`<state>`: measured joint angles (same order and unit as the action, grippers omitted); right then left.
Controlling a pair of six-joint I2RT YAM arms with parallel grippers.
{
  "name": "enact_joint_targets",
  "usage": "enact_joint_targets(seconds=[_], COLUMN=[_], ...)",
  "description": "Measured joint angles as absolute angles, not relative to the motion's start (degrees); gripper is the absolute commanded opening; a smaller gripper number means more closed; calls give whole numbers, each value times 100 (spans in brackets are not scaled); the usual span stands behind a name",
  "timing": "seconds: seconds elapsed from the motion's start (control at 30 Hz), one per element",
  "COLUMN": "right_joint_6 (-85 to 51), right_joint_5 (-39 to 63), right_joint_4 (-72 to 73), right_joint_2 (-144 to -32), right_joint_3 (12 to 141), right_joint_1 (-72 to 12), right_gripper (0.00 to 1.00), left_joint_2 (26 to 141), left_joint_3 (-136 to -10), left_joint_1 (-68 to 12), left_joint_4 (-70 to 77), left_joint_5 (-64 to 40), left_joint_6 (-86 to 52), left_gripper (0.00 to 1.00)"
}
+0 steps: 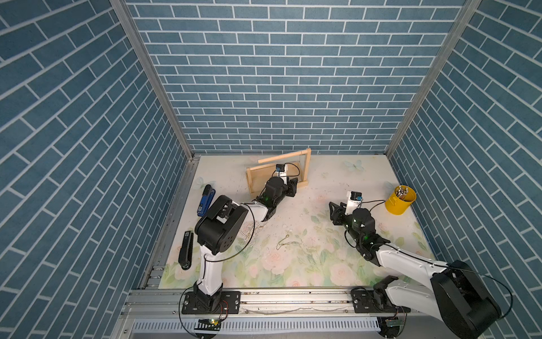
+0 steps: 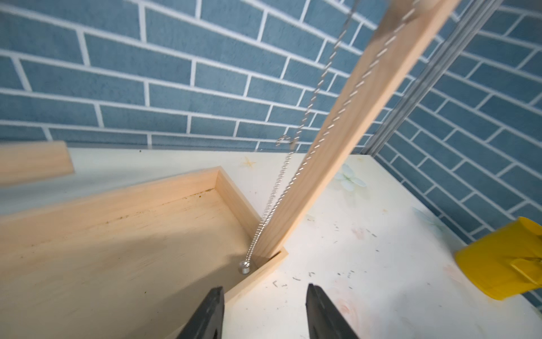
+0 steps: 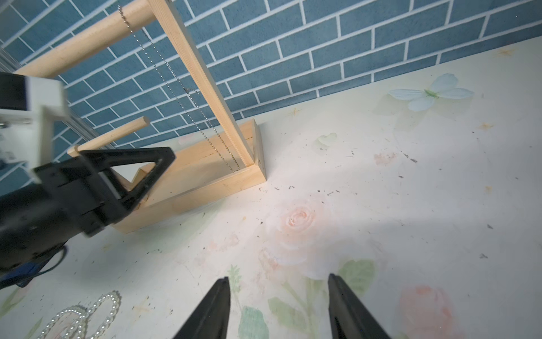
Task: Hang the necklace on the jewelry display stand
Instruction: Adjust the stand at the center of the board.
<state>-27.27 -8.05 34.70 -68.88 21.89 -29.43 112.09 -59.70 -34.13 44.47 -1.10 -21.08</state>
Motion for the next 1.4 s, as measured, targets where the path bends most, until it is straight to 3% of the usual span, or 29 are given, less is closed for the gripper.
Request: enact_joint_targets(seconds=[0.2,0.43,0.83,1.07,1.4], right_joint_6=[-2600,-2414,-2574,-2729,-2832], right_joint_5=[150,1267,1485,2099,2329], right_joint_4=[3531,3979,3479,3516,4058], right_joint_2=[-8724,-10637,-12626,-13413,-13166], right_joint_3=[4278,6069,8401,8814,8025], right_joint_1=[-2536,-2213,-1835,-1997,-2353], right_gripper=[58,49,44,43,43], left_joint_2=[10407,9334,6265,4991,4198], left_joint_3=[-5293,-4431,-2847,-2307,-2021], left_joint_1=[-3413,-3413,-3413,-3413,-3409], left_joint_4=[4482,4392,3809,3177,2401], left_joint_5=[-539,-919,-884,-622,-303], left_joint_6=[-1959,-1935,-1975,-1970,-1970], left_gripper=[52,52,52,53,55])
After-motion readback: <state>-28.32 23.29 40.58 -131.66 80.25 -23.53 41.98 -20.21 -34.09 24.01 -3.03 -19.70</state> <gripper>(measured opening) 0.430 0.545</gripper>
